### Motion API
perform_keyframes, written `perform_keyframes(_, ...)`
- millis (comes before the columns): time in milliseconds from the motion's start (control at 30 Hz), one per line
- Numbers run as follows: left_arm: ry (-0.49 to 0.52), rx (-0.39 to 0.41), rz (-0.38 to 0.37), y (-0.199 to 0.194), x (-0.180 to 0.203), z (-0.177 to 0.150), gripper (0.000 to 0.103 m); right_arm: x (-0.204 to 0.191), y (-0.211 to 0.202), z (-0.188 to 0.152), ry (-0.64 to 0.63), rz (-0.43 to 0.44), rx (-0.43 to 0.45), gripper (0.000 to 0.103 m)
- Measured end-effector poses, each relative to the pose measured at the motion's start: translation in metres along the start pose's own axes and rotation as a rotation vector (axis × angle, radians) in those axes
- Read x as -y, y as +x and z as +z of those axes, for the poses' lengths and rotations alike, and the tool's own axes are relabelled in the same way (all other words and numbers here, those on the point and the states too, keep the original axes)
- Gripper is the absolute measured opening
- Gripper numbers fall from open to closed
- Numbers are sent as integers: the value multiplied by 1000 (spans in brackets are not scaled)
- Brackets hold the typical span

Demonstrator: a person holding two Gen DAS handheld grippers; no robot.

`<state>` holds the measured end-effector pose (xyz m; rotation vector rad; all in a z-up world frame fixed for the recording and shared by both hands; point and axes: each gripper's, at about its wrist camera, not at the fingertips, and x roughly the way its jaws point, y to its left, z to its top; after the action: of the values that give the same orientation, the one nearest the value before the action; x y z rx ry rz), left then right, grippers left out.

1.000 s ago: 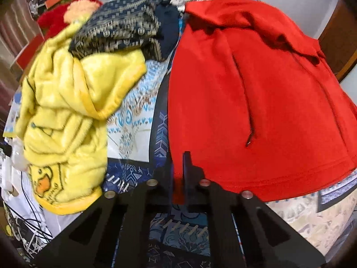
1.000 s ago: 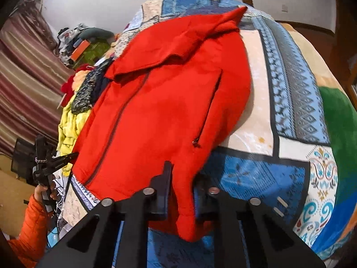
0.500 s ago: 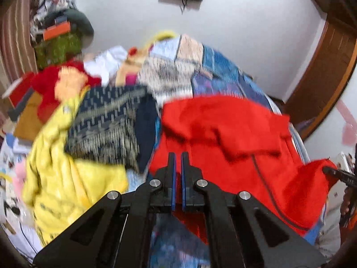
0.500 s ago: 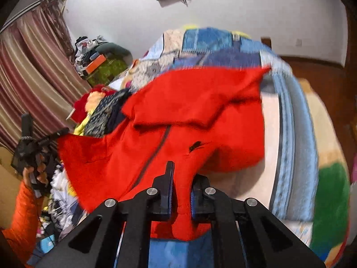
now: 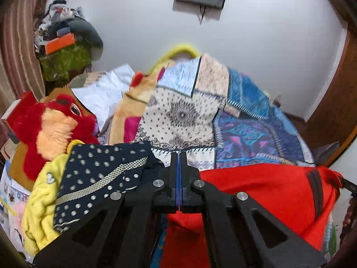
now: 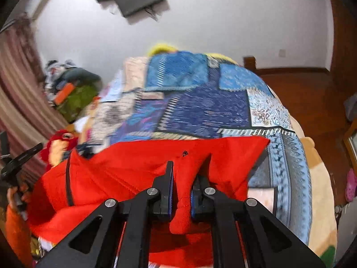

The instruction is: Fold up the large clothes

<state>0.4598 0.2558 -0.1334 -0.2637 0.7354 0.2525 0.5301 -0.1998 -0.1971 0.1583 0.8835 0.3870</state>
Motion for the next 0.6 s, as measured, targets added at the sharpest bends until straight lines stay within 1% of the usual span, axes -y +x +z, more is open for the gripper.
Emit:
perform_keyframes(33, 11, -1, 19, 10, 1, -1, 0, 7, 20, 4, 11, -28, -11, 8)
perform_keyframes(67, 17, -2, 22, 15, 1, -3, 0, 16, 39, 8, 35, -53, -22, 8)
perform_keyframes(100, 21, -7, 27, 26, 1, -7, 0, 25, 55, 9, 63, -60, -39, 8)
perform_keyframes(133, 23, -23, 23, 34, -1, -11, 0, 32, 64, 7, 86, -56, -56, 8)
perform_keyframes(167, 25, -40, 16, 39, -2, -16, 0, 43, 82, 8, 136, -44, -93, 8)
perform_keyframes(233, 41, -106, -1, 56, -4, -32, 2, 55, 94, 6, 195, -3, -125, 8)
perform_keyframes(267, 54, -124, -4, 60, -2, -37, 2, 59, 96, 7, 211, 16, -134, 8)
perform_keyframes(300, 76, -146, -2, 63, -1, -45, 5, 60, 95, 8, 207, 24, -142, 9)
perform_keyframes(367, 124, -187, 19, 67, 1, -63, 16, 60, 89, 14, 166, 23, -176, 9)
perform_keyframes(400, 137, -198, 22, 67, 1, -70, 29, 58, 82, 16, 142, 16, -181, 9)
perform_keyframes(433, 146, -204, 20, 66, 1, -75, 46, 57, 75, 19, 115, 4, -181, 9)
perform_keyframes(467, 153, -207, 17, 64, 0, -80, 55, 54, 65, 22, 81, -14, -172, 9)
perform_keyframes(500, 162, -208, 12, 61, 0, -85, 71, 51, 58, 22, 63, -27, -165, 10)
perform_keyframes(533, 168, -207, 4, 59, 0, -89, 78, 48, 50, 23, 36, -50, -156, 10)
perform_keyframes(600, 187, -225, -15, 59, 3, -94, 80, 40, 35, 23, -27, -118, -137, 11)
